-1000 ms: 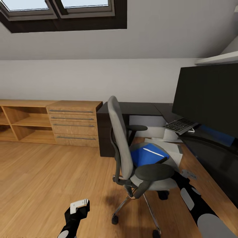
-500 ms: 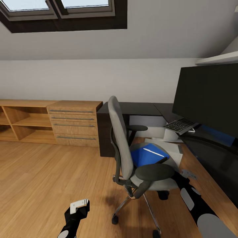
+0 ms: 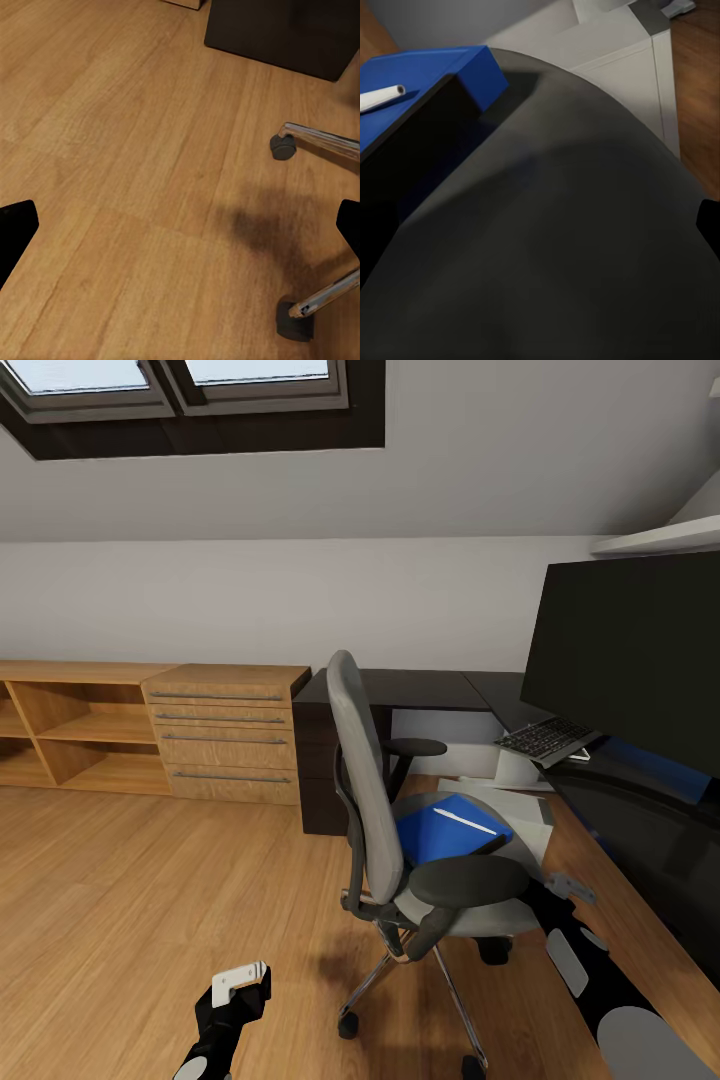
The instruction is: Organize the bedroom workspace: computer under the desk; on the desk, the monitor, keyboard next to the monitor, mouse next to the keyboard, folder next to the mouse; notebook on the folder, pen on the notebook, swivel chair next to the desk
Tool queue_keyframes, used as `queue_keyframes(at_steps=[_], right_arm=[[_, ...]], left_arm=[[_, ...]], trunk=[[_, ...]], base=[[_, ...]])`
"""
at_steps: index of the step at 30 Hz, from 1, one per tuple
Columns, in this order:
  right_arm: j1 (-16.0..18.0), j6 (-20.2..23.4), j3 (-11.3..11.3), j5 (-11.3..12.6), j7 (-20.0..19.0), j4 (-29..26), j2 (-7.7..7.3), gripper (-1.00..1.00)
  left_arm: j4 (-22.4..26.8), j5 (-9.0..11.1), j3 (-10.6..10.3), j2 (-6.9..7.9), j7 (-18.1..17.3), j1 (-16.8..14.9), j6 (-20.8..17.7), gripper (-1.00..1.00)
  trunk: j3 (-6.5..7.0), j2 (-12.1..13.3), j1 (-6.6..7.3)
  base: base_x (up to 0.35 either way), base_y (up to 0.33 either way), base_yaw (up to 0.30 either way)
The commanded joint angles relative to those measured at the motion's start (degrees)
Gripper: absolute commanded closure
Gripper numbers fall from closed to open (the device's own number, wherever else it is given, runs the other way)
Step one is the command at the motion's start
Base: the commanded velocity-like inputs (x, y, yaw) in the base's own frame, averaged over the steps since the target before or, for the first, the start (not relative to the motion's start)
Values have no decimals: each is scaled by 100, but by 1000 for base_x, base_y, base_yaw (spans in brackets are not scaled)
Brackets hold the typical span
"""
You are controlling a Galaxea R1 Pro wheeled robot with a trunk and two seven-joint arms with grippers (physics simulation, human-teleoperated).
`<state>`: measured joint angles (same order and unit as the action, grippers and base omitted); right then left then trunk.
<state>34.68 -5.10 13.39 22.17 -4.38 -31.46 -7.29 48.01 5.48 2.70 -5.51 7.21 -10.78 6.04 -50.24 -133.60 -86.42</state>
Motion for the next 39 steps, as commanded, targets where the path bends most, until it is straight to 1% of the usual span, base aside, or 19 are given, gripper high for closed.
queue_keyframes(at_steps=[1,13,18,26,39], right_arm=[[4,-17,15,60,-46,8,2,-100],[4,-17,15,60,-46,8,9,-100],[4,-17,15,60,-46,8,9,-100],[4,-17,15,60,-46,8,9,-100],[4,-17,15,60,-51,8,9,-100]], left_arm=[[-2,58,3,-2,0,-3,20,-100],[-16,50,-6,-2,4,0,152,-100],[-19,50,-6,-2,4,0,159,-100],[-20,50,-6,-2,0,1,160,-100],[-14,58,-9,-8,0,-1,153,-100]], trunk=[[-5,-2,1],[-5,-2,1],[-5,-2,1],[6,-2,1],[8,-2,1]], base=[[0,0,0],[0,0,0],[0,0,-12],[0,0,-102],[0,0,-7]])
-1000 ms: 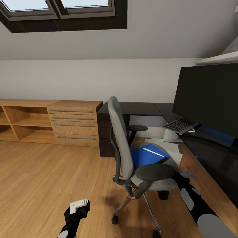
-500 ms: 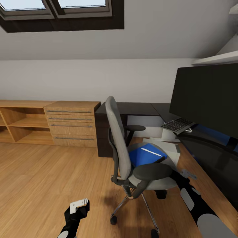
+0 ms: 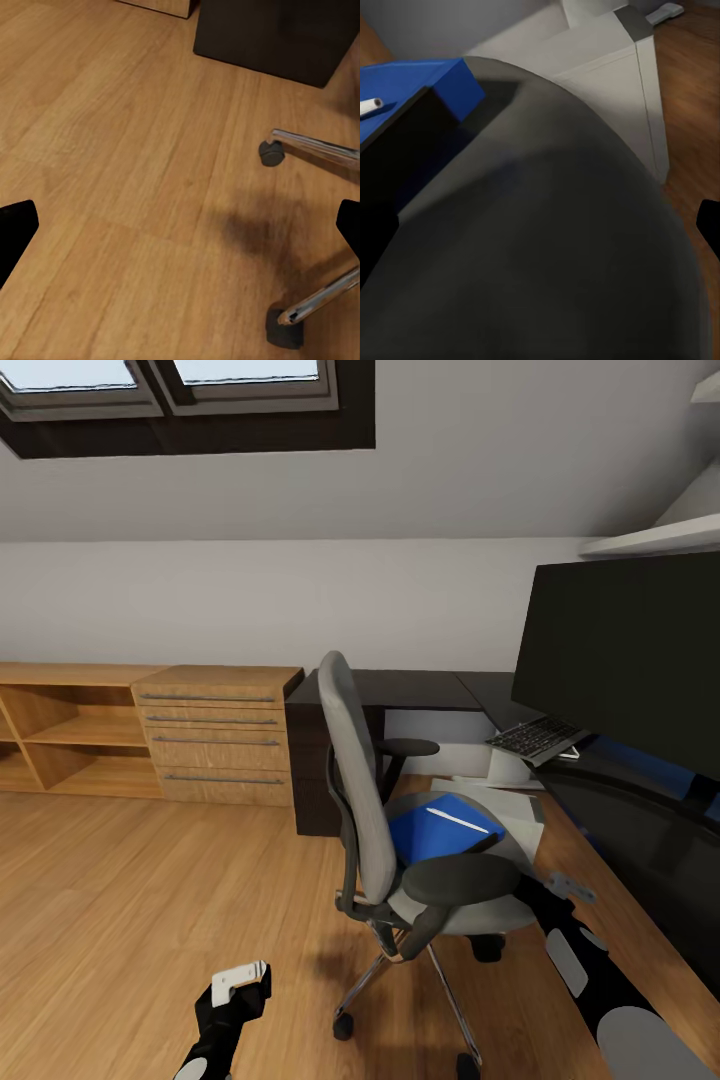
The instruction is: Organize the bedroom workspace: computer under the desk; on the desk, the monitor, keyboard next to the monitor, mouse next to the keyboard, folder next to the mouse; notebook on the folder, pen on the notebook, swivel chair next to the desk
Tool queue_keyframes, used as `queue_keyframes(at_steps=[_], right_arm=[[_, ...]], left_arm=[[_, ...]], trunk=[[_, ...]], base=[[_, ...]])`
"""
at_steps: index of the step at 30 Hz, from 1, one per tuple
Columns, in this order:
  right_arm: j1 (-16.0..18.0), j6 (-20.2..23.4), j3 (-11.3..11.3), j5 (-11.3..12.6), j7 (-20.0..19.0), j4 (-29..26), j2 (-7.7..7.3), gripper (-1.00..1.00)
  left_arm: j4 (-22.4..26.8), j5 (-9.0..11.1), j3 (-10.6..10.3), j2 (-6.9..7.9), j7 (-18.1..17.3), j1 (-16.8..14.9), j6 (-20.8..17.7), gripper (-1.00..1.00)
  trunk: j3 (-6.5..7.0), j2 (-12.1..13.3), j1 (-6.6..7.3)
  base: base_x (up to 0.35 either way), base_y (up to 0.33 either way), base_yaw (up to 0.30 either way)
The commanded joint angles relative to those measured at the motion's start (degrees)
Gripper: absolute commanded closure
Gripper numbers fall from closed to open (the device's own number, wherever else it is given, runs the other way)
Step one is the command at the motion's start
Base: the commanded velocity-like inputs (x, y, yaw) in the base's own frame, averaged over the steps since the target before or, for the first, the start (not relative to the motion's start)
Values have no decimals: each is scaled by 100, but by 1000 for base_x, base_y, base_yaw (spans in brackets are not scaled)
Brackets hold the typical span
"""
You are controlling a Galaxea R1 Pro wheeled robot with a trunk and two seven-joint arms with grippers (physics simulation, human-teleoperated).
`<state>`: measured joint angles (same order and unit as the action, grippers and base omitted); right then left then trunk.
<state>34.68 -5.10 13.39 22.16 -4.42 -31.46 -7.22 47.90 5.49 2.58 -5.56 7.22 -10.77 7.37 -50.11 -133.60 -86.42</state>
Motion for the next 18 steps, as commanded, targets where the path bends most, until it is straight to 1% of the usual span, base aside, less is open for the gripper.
queue_keyframes(at_steps=[1,3,8,18], right_arm=[[4,-17,15,60,-47,8,1,-100],[4,-17,15,60,-49,8,1,-100],[4,-17,15,60,-50,9,1,-100],[4,-12,9,60,-47,61,6,-100]], left_arm=[[-3,57,1,-5,-2,-3,20,-100],[-4,57,-1,-11,-2,-4,19,-100],[-3,57,2,-14,3,-4,19,-100],[0,57,12,-15,-1,-3,19,-100]], trunk=[[-5,-2,1],[-5,-2,1],[-95,-203,-109],[-96,-203,-109]], base=[[0,0,0],[0,0,0],[0,0,0],[0,0,0]])
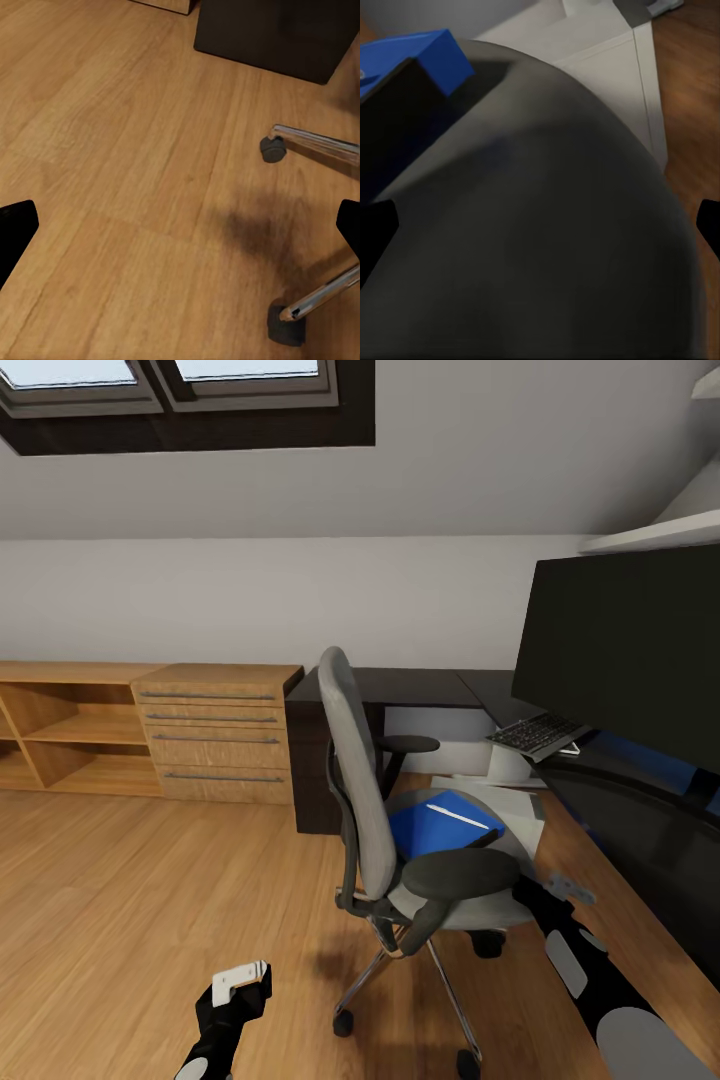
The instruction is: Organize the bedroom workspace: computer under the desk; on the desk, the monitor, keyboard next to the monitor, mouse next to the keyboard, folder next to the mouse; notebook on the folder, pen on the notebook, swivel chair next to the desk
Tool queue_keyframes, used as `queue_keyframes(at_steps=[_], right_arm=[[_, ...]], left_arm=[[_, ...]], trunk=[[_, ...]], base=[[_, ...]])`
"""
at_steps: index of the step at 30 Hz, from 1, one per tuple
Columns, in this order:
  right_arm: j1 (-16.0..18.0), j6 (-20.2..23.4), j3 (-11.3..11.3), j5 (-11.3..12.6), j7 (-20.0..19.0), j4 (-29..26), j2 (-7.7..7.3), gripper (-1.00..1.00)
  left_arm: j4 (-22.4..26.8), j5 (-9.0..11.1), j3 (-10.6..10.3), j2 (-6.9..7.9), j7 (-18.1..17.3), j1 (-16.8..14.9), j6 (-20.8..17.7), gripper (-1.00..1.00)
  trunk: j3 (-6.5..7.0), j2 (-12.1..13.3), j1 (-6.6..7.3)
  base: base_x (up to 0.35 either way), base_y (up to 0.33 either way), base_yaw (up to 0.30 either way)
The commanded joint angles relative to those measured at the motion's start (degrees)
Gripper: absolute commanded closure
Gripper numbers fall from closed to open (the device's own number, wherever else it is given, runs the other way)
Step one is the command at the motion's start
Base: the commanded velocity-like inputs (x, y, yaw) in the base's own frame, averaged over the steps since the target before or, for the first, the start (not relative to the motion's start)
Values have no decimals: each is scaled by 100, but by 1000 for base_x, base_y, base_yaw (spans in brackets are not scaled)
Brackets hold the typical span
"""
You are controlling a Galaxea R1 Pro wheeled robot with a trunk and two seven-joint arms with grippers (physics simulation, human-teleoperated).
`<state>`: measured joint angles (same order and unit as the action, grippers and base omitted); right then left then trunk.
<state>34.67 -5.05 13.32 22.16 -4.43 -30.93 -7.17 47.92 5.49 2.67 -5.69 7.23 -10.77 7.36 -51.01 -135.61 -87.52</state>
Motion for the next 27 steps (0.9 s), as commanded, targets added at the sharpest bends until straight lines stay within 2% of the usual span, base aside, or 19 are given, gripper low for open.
queue_keyframes(at_steps=[1,27], right_arm=[[4,-19,14,60,-44,24,2,-100],[4,-22,4,60,-56,129,31,-100]], left_arm=[[-2,57,4,-1,-2,-3,20,-100],[-1,57,5,6,-2,-1,20,-100]], trunk=[[-6,-2,1],[-116,-2,1]], base=[[0,0,13],[0,0,144]])
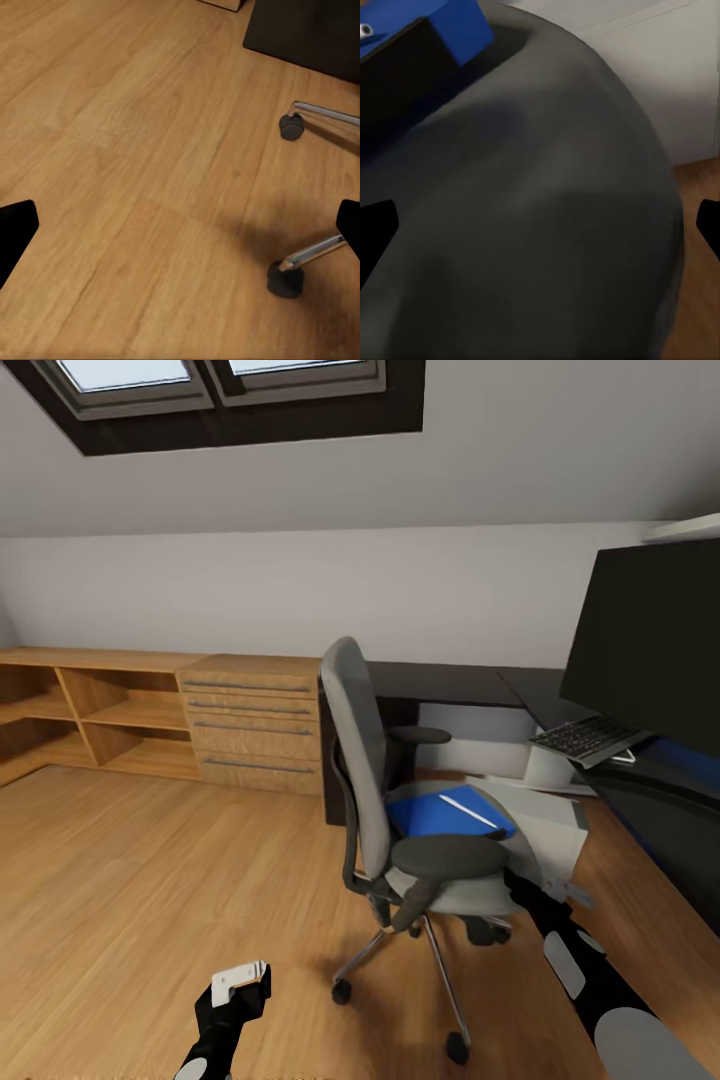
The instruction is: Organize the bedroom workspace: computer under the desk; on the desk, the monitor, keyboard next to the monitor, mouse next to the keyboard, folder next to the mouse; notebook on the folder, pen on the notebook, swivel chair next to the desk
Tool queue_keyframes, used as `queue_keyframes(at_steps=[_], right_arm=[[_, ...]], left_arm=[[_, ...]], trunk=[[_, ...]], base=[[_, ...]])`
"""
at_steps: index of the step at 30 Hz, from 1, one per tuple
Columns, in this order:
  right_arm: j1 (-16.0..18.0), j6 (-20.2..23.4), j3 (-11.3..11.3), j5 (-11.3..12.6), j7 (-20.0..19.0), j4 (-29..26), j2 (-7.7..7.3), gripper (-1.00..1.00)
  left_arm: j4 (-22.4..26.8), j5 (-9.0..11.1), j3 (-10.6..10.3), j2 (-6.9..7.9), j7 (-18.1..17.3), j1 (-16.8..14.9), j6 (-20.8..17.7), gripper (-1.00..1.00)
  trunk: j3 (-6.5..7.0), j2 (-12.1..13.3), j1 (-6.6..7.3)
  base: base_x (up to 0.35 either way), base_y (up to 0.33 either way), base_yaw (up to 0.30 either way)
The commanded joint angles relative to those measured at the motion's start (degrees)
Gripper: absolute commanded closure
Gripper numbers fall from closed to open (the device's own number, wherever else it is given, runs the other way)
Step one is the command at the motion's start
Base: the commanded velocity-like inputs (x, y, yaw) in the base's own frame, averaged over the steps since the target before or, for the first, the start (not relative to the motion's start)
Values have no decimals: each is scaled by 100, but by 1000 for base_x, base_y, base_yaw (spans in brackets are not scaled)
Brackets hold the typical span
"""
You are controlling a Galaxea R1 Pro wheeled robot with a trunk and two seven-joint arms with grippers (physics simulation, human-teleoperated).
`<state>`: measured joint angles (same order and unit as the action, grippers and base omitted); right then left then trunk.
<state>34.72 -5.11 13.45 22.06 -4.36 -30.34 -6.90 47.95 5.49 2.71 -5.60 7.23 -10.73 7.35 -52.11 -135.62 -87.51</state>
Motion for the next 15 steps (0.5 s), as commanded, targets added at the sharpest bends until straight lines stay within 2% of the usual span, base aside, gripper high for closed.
queue_keyframes(at_steps=[1,15], right_arm=[[-1,-16,-9,70,-64,70,8,-100],[-1,-34,-9,61,-65,68,84,-100]], left_arm=[[-5,57,1,-3,-2,-5,21,-100],[-5,57,2,-3,7,-5,21,-100]], trunk=[[-10,-1,1],[-67,-1,1]], base=[[0,0,152],[0,0,171]])
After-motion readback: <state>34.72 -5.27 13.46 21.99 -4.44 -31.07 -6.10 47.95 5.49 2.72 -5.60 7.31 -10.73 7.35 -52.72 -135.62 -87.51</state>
